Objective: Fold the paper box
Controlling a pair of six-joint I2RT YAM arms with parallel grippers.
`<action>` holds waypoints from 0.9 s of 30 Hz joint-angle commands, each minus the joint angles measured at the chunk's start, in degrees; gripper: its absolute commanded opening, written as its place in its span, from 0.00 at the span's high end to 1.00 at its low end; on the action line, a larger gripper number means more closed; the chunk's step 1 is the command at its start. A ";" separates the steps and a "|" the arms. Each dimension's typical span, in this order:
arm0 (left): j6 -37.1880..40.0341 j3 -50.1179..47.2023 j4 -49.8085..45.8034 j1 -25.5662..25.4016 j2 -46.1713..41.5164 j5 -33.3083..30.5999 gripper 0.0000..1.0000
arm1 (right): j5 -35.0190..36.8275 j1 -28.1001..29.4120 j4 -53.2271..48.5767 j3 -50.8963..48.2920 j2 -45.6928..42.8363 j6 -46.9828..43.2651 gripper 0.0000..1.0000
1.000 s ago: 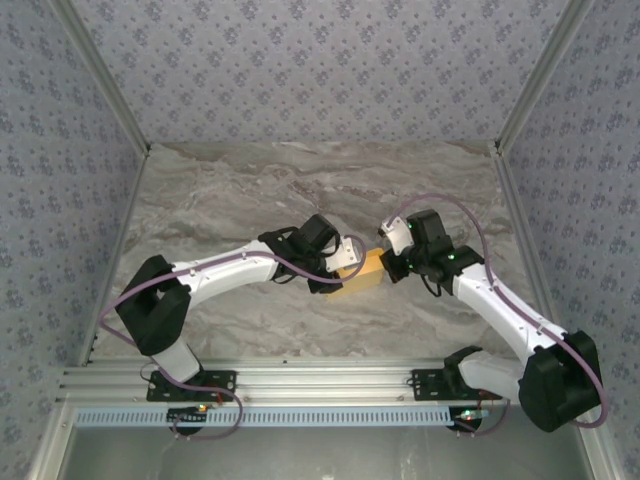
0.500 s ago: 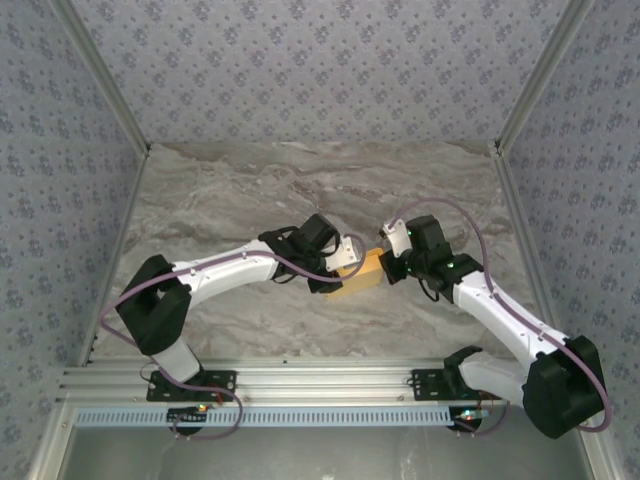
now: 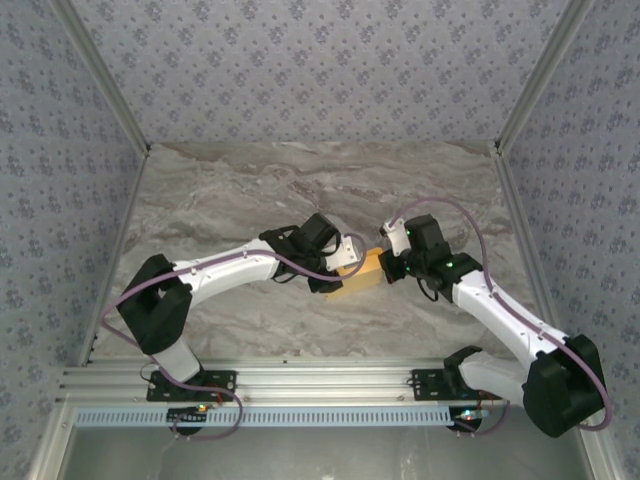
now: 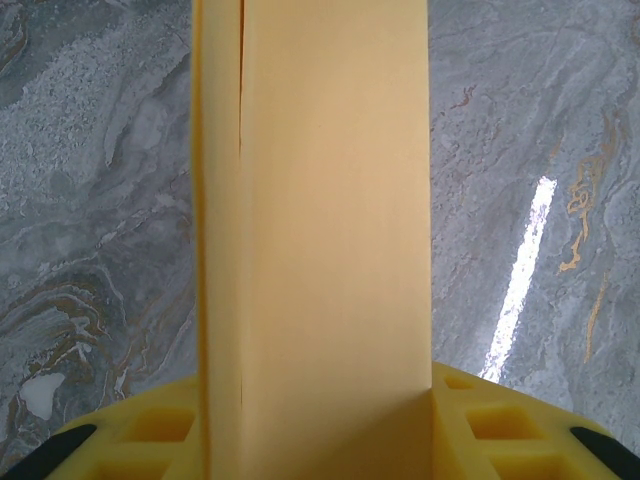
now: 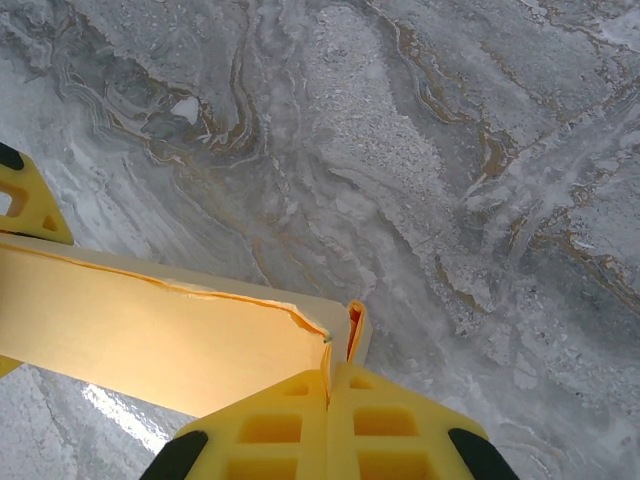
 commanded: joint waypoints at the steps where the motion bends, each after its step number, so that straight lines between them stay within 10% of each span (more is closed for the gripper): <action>1: 1.10 -0.01 -0.63 -0.51 2.90 -1.07 0.67 | -5.62 2.31 -2.69 2.99 0.87 -1.86 1.00; 27: 1.10 0.16 -0.65 -0.57 3.24 -1.32 0.67 | -4.20 4.35 -4.30 2.81 4.12 -1.91 1.00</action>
